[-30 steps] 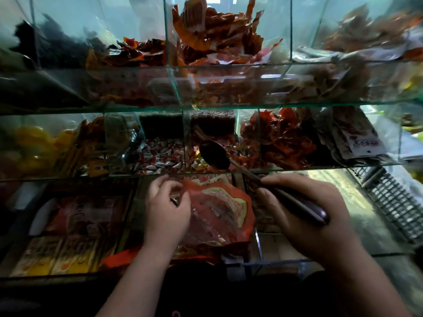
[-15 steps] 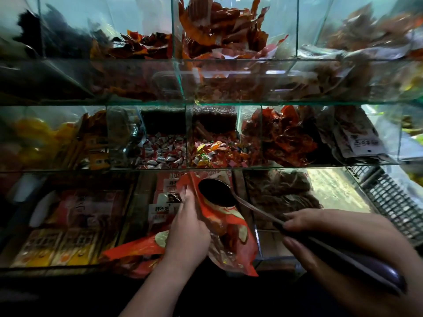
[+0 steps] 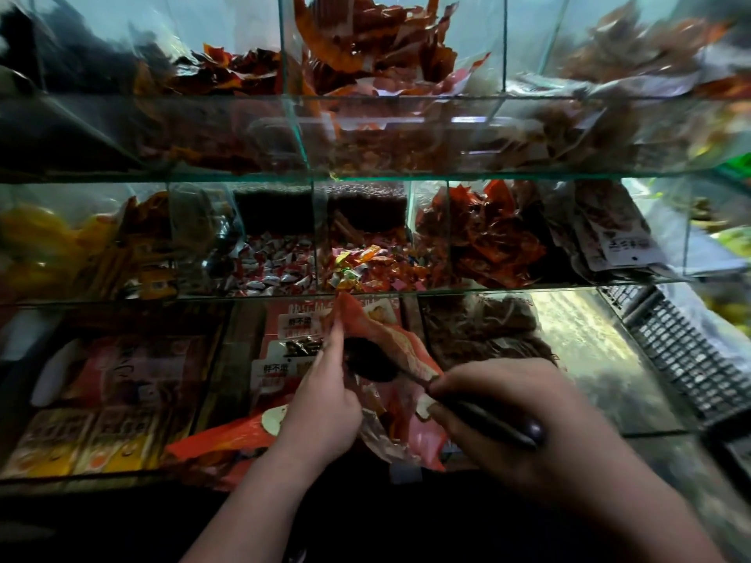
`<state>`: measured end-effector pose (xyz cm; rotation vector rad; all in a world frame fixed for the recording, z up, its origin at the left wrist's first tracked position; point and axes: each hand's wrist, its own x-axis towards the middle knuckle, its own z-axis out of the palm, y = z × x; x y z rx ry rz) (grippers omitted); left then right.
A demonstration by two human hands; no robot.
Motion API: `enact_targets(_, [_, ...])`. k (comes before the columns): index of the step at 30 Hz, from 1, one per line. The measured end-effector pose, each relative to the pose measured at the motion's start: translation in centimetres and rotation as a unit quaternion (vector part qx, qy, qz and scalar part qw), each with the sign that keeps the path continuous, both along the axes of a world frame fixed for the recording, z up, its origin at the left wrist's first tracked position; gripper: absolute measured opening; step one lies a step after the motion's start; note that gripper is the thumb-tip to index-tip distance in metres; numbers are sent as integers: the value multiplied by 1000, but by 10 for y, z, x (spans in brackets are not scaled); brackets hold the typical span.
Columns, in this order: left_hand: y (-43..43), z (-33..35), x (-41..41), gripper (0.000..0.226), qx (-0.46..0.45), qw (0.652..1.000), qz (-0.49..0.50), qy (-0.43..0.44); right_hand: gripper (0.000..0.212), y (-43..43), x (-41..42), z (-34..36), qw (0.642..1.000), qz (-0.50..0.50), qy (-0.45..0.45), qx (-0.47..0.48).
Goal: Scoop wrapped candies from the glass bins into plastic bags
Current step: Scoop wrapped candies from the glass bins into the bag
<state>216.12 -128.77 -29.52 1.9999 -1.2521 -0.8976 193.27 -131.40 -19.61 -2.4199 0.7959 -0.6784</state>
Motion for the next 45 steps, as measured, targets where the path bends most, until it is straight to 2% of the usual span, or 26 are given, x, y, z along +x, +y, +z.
enact_targets(8, [4, 0, -12, 90, -44, 996, -78, -17, 38, -42, 42, -79, 978, -35, 200, 39])
enact_targets(12, [5, -4, -11, 90, -33, 996, -75, -33, 25, -47, 40, -93, 969, -35, 222, 105])
enact_targets(18, [5, -9, -10, 88, -35, 997, -63, -41, 19, -58, 33, -90, 947, -67, 241, 202])
enact_targets(23, [5, -8, -15, 87, -33, 997, -60, -43, 16, -63, 34, -81, 939, -98, 205, 259])
enact_targets(29, [9, -7, -17, 87, -38, 997, -68, -28, 15, -58, 16, -47, 925, -174, 52, 334])
enact_targets(34, [10, 6, -21, 88, -63, 995, -69, -16, 11, -45, -16, -13, 874, -257, -113, 396])
enact_targets(37, [9, 19, -22, 92, -75, 994, -69, -33, 8, -30, -31, 3, 836, -288, -208, 419])
enact_targets(39, [7, 23, -24, 92, -72, 994, -71, -48, 10, -20, -36, 14, 824, -292, -248, 416])
enact_targets(42, [6, 24, -29, 89, -65, 994, -80, -47, 9, -3, -34, 29, 847, -277, -248, 380])
enact_targets(44, [5, 24, -31, 86, -68, 994, -87, -27, 9, 13, -30, 38, 877, -259, -222, 340])
enact_targets(45, [5, 25, -32, 86, -68, 994, -86, -17, 16, 21, -27, 42, 892, -250, -202, 317])
